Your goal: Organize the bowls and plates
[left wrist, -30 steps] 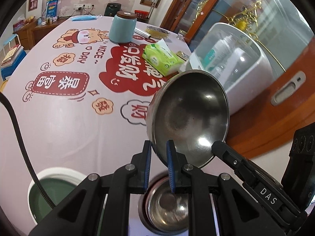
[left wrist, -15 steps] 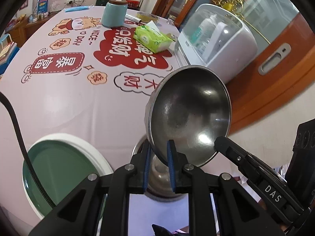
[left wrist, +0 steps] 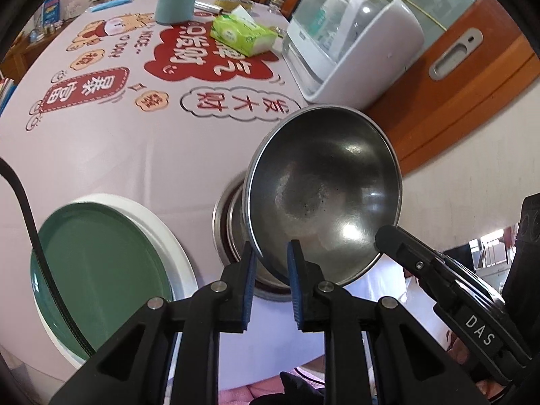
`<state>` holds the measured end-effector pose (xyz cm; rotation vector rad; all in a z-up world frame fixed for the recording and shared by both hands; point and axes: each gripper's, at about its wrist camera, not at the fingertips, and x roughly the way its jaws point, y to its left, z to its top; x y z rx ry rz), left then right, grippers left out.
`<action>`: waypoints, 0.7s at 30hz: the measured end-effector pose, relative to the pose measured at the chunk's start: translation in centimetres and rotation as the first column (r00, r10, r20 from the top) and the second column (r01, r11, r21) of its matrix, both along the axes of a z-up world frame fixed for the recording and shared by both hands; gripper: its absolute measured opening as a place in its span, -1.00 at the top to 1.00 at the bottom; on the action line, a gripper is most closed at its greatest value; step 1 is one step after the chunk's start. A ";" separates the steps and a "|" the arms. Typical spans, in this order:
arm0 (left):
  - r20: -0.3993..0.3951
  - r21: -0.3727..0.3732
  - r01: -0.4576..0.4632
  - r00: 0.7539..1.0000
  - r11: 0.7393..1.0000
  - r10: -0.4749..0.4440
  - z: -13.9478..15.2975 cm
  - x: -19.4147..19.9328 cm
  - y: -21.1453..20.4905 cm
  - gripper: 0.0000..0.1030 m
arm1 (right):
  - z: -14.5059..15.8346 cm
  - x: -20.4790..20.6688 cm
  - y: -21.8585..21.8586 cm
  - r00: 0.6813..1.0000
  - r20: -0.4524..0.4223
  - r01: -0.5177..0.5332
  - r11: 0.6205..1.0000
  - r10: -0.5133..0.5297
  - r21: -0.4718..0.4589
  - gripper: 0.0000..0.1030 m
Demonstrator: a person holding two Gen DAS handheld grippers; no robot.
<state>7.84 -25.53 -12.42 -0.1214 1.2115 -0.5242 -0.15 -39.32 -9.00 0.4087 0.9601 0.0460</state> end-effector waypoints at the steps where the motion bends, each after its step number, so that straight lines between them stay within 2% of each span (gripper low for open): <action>1: -0.007 -0.001 0.009 1.000 1.000 -0.009 -0.2 -0.2 -0.1 0.68 | -0.1 -0.3 0.0 1.000 -0.007 0.008 1.000 -0.008 -0.003 0.82; 9: -0.065 -0.003 0.045 0.997 0.999 -0.046 -1.8 -0.7 -0.4 0.68 | -0.8 -1.9 0.1 0.998 -0.040 0.043 0.999 -0.043 -0.015 0.81; 21: -0.088 0.001 0.123 0.989 0.992 -0.122 -2.9 -0.2 -0.5 0.63 | -1.8 -2.4 0.7 0.990 -0.068 0.123 0.992 -0.125 -0.025 0.80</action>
